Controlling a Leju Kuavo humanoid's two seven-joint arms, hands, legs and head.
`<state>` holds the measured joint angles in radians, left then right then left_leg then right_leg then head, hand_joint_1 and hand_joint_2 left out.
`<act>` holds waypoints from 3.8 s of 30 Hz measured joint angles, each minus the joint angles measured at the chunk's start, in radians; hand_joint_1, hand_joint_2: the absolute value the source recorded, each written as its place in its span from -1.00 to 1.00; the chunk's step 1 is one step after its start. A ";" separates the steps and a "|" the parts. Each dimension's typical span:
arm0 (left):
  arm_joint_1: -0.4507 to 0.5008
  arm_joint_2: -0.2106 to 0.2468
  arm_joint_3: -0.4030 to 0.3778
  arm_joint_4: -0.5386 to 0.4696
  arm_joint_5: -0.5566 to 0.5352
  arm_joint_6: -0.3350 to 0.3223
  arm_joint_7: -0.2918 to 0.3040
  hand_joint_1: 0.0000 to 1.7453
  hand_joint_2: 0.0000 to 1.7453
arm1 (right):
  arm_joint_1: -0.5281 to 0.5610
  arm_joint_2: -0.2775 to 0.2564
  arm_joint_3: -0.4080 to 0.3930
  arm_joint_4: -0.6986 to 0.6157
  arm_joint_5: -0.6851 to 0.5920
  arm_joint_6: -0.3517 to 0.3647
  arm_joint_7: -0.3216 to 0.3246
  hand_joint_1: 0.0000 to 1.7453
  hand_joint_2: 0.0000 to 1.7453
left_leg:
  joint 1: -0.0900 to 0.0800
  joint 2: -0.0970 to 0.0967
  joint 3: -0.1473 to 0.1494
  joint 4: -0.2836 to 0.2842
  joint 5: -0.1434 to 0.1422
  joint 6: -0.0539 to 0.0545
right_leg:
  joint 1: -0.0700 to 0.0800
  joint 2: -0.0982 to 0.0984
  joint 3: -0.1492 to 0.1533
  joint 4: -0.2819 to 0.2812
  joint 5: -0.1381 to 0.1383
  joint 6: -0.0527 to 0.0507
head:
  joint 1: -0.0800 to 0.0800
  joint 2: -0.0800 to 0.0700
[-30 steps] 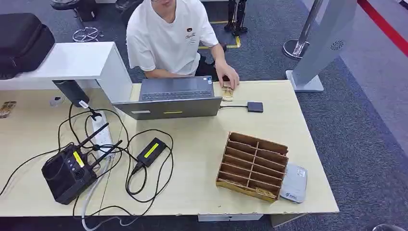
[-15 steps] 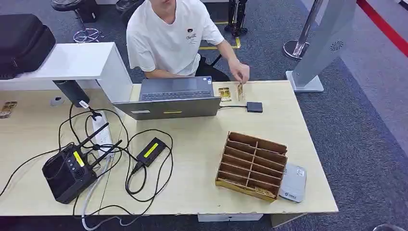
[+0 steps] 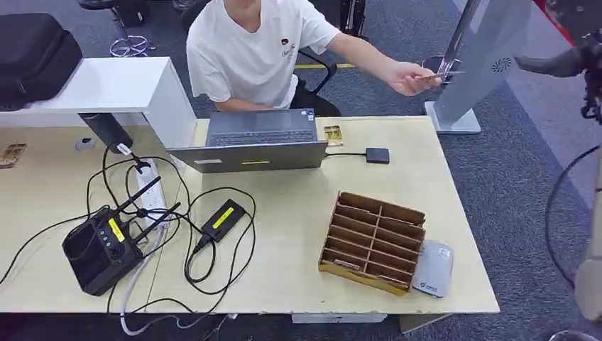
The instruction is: Pass the card to the sensor for recognition and then transmit it.
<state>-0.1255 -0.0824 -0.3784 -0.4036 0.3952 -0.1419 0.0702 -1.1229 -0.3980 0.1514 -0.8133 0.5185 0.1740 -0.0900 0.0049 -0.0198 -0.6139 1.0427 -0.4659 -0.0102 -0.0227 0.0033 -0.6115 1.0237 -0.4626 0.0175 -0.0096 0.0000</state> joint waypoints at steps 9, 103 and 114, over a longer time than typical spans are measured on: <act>0.001 -0.011 0.000 -0.004 -0.102 0.120 -0.058 -1.00 1.00 | 0.028 0.170 0.148 0.001 0.037 -0.019 -0.018 -1.00 1.00 | 0.000 0.003 -0.005 0.000 0.000 0.000 | 0.000 0.002 -0.006 -0.001 0.000 0.000 | 0.000 0.000; -0.022 -0.051 0.227 0.112 -0.063 0.058 -0.070 -1.00 1.00 | 0.707 0.110 -0.068 -0.282 0.006 -0.245 -0.399 1.00 1.00 | 0.003 -0.002 -0.009 0.002 0.000 0.001 | 0.002 -0.002 -0.005 -0.004 0.002 0.002 | 0.000 0.000; -0.022 -0.052 0.270 0.114 -0.091 0.081 -0.071 -1.00 1.00 | 0.949 0.144 -0.142 -0.386 0.028 -0.268 -0.461 1.00 1.00 | 0.003 -0.002 -0.009 0.002 0.000 0.000 | 0.002 -0.003 -0.005 -0.004 0.001 0.001 | 0.000 0.000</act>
<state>-0.1473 -0.1347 -0.1087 -0.2899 0.3044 -0.0614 -0.0011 -0.1740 -0.2537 0.0092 -1.1994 0.5467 -0.0942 -0.5513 0.0082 -0.0217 -0.6225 1.0447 -0.4661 -0.0099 -0.0203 0.0006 -0.6163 1.0197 -0.4613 0.0190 -0.0095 0.0000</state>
